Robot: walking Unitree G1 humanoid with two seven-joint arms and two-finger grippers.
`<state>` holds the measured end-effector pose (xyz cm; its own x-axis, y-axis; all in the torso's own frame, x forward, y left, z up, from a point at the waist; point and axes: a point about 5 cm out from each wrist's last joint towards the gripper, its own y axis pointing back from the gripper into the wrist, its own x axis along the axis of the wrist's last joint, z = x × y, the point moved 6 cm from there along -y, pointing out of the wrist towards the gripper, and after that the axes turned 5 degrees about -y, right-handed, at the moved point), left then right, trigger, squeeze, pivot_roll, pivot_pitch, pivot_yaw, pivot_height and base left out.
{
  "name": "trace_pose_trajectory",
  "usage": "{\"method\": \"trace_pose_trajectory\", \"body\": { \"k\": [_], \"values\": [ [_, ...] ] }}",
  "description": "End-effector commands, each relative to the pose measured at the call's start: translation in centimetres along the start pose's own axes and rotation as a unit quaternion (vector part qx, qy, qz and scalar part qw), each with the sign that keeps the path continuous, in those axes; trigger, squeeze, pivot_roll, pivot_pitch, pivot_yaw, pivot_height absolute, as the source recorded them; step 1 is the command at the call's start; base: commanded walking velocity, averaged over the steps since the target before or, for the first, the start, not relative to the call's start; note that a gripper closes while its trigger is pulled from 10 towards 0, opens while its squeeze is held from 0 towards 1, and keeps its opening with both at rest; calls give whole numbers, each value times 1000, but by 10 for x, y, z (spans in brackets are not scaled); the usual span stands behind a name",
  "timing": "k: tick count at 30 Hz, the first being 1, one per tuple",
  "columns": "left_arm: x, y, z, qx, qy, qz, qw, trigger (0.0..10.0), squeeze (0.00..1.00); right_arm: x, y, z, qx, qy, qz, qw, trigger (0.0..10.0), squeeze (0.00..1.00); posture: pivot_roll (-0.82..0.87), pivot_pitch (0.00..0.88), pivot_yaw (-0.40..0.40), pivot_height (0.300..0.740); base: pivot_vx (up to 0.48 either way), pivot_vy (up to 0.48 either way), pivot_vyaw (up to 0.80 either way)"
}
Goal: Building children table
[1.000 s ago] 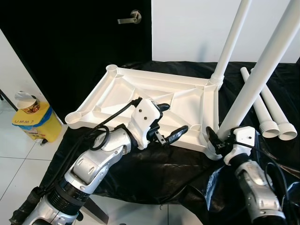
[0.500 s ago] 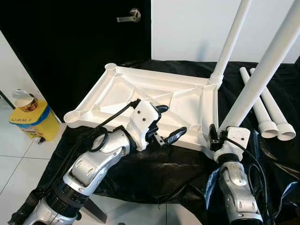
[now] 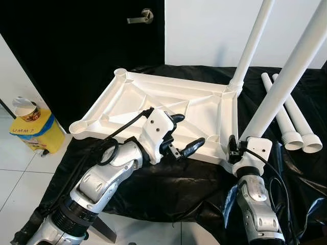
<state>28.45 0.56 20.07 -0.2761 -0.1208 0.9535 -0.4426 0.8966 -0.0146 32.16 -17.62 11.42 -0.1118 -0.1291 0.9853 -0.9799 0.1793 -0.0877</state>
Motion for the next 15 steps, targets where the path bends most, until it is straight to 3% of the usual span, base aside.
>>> {"method": "trace_pose_trajectory", "body": {
  "k": [1, 2, 10, 15],
  "values": [
    [4, 1, 12, -58, -6, 5, 998, 10000, 0, -5, 3, 0, 9, -18, -11, 1000, 10000, 0, -12, 19, -5, 740, 0, 0, 0],
    [4, 1, 12, -58, -6, 5, 998, 10000, 0, -2, 3, 0, 19, -20, -4, 1000, 10000, 1000, -12, 18, -4, 740, 0, 0, 0],
    [4, 1, 11, -58, -6, 5, 998, 10000, 0, 11, 4, -1, 75, -13, 22, 997, 10000, 1000, -14, 18, -2, 740, 0, 0, 0],
    [5, 1, 11, -59, -7, 6, 998, 10000, 0, 20, 6, -3, 155, -14, 29, 987, 10000, 1000, -18, 17, 1, 740, 0, 0, 0]
  ]
}}
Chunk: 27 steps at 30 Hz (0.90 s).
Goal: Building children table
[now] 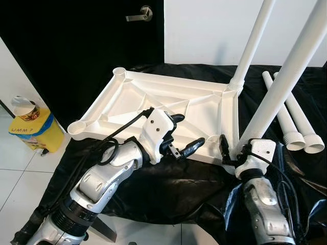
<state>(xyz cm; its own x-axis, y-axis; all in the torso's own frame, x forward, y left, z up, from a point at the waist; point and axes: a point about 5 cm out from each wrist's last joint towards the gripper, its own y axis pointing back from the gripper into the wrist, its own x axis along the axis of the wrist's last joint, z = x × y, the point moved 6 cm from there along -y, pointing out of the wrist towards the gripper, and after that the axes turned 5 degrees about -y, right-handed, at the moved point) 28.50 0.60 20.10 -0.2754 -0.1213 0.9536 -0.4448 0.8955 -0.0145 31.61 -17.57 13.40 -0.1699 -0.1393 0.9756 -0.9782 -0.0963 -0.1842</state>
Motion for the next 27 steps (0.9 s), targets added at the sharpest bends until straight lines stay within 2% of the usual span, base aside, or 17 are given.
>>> {"method": "trace_pose_trajectory", "body": {
  "k": [1, 2, 7, 15, 16, 17, 27],
  "values": [
    [5, 1, 11, -60, -7, 6, 998, 10000, 0, 0, 2, -1, 12, -8, 1, 1000, 10000, 1000, -18, 17, 1, 740, 0, 0, 0],
    [5, 1, 11, -60, -7, 6, 998, 10000, 0, 1, 2, -1, 34, -5, -3, 999, 10000, 0, -20, 14, 5, 740, 0, 0, 0],
    [5, 0, 10, -62, -9, 7, 998, 10000, 0, 0, 1, -2, 119, 23, -24, 992, 10000, 0, -20, 11, 7, 740, 0, 0, 0],
    [6, 1, 9, -61, -11, 7, 998, 10000, 0, -7, 0, 0, 178, 56, -50, 981, 10000, 0, -15, 6, 8, 740, 0, 0, 0],
    [6, 1, 9, -61, -12, 7, 998, 10000, 0, -9, 0, 4, 183, 60, -56, 980, 2118, 0, -12, 4, 7, 740, 0, 0, 0],
    [6, 1, 9, -61, -12, 6, 998, 10000, 0, -10, 0, 6, 183, 61, -59, 979, 0, 0, -12, 3, 7, 740, 0, 0, 0],
    [5, 2, 11, -65, -12, 4, 998, 10000, 0, -24, 6, 15, 183, 62, -88, 977, 0, 0, -13, 1, 13, 740, 0, 0, 0]
  ]
}}
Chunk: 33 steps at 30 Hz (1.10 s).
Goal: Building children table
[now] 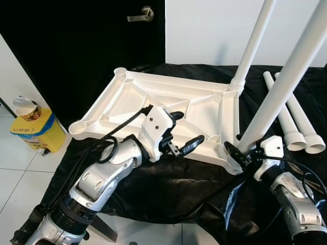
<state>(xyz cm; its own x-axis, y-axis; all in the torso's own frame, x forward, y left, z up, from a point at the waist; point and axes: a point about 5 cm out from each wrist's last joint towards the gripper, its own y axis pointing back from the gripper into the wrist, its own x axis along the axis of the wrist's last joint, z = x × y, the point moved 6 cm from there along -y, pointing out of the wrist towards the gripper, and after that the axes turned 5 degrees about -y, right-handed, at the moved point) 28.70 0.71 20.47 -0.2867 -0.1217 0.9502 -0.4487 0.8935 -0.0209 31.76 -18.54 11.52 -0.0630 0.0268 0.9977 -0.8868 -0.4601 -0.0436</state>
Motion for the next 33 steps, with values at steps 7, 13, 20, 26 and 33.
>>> {"method": "trace_pose_trajectory", "body": {
  "k": [7, 13, 20, 26, 33],
  "values": [
    [-4, 2, 18, -78, 1, -6, 997, 10000, 0, -17, 4, 3, -18, -13, -22, 1000, 10000, 0, -18, 0, 16, 740, 0, 0, 0],
    [-12, 3, 35, -117, 27, -15, 993, 10000, 0, -24, 2, 6, -54, -14, -33, 998, 10000, 0, -20, 0, 15, 740, 0, 0, 0],
    [-23, 8, 57, -173, 50, -35, 983, 10000, 0, -28, 0, 1, -90, -28, -31, 995, 10000, 0, -24, 0, 14, 740, 0, 0, 0],
    [-38, 8, 64, -183, 55, -58, 980, 10000, 0, -35, 1, -2, -153, -36, -36, 987, 10000, 0, -27, 0, 14, 740, 0, 0, 0],
    [-49, 5, 65, -182, 38, -76, 980, 10000, 0, -46, 2, -3, -242, -50, -54, 967, 10000, 0, -23, 10, 14, 740, 0, 0, 0]
  ]
}}
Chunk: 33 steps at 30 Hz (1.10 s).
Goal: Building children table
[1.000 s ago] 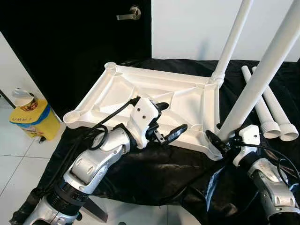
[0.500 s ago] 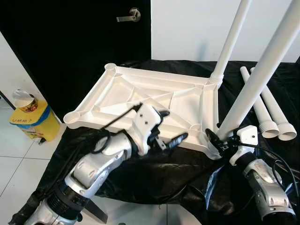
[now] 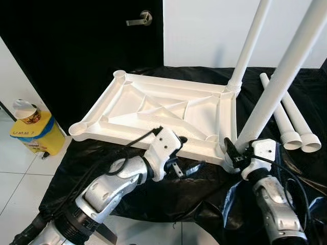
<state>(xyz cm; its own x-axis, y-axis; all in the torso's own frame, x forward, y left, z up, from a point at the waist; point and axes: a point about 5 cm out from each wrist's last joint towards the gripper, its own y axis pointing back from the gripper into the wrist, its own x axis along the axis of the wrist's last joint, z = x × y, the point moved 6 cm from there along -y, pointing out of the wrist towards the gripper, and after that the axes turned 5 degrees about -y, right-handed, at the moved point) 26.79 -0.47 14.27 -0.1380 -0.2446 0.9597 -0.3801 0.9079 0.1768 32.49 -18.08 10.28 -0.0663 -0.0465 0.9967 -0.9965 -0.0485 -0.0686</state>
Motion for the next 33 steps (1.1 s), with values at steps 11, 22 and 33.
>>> {"method": "trace_pose_trajectory", "body": {
  "k": [11, 22, 33],
  "values": [
    [4, 1, 19, -101, -11, 9, 995, 10000, 0, -27, 15, 10, -137, 10, -46, 989, 10000, 0, -13, 25, 9, 740, 0, 0, 0],
    [4, 2, 13, -94, -18, 10, 995, 10000, 0, -21, 14, 4, -139, 10, -33, 990, 10000, 0, -15, 21, 11, 740, 0, 0, 0],
    [5, 3, 11, -91, -21, 10, 996, 10000, 0, -11, 12, 6, -116, 18, -9, 993, 10000, 1000, -17, 19, 15, 740, 0, 0, 0]
  ]
}}
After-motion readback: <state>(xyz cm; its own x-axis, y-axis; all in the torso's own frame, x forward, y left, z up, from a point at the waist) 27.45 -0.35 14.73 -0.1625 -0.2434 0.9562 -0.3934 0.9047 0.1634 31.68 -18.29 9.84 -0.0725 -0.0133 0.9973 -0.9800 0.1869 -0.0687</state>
